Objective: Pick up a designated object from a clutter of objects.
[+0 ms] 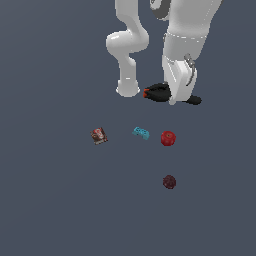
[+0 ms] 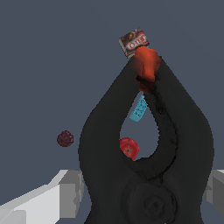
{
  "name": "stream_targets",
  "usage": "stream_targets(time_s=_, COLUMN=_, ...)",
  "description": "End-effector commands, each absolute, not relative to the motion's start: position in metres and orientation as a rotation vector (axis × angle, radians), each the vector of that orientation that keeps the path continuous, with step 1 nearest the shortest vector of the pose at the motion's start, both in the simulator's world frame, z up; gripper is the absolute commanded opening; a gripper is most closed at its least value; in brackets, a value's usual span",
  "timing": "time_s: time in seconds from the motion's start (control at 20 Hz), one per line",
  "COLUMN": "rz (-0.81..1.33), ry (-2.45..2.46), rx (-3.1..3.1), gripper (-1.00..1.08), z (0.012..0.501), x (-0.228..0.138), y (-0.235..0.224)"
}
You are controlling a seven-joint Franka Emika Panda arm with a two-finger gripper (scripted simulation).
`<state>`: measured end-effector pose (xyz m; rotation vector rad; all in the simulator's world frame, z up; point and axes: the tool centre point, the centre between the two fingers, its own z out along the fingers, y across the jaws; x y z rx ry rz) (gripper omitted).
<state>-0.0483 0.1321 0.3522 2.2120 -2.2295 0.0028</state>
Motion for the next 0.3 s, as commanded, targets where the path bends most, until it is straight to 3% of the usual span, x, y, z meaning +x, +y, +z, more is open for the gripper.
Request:
stream_targets(time_s=0.0, rz=0.003, ry=-2.230, rx=2.213, gripper=-1.00, z=0.3616, x=-0.0504, y=0.1337)
stream_targets(time_s=0.25, rz=0.001, ry=-2.229, rx=2.214, gripper=-1.00, z=0.3675, x=-0.0514, y=0.1353)
